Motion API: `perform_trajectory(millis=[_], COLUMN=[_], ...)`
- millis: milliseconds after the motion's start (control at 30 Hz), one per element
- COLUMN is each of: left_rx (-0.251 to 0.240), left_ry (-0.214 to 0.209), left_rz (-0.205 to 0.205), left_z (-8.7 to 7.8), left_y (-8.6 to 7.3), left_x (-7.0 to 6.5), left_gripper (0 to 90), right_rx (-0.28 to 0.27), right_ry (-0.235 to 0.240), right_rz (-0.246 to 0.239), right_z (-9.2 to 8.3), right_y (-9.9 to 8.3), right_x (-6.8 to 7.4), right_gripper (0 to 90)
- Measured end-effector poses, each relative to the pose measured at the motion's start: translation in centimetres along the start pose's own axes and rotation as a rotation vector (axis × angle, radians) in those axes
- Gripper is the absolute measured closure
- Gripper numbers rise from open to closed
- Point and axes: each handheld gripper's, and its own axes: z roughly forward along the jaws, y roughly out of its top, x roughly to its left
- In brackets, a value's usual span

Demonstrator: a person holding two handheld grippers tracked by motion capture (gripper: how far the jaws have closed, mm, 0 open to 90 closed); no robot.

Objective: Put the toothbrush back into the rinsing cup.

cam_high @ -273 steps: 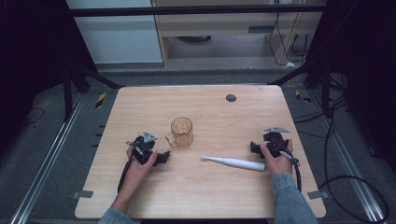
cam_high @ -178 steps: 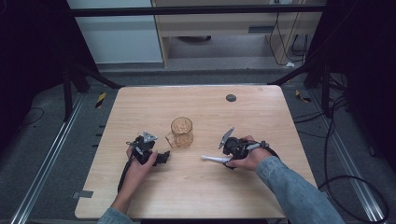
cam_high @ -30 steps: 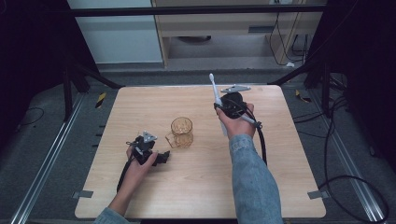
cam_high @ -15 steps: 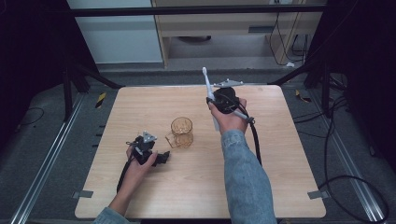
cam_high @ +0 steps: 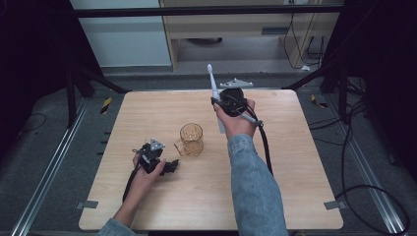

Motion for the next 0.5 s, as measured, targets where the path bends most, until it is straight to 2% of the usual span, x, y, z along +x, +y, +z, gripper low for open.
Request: perform_trajectory(millis=[267, 500], left_rx=[-0.002, 0.001], left_ry=[-0.002, -0.003], left_rz=[-0.001, 0.002], left_z=[0.0, 0.0], left_y=[0.0, 0.0], left_x=[0.0, 0.2], left_gripper=[0.0, 0.0], right_rx=[-0.053, -0.094], right_ry=[0.016, 0.009], right_rz=[-0.011, -0.009], right_z=[-0.6, -0.6], right_y=[1.2, 1.8], right_x=[1.2, 2.3], right_gripper=[67.0, 67.1])
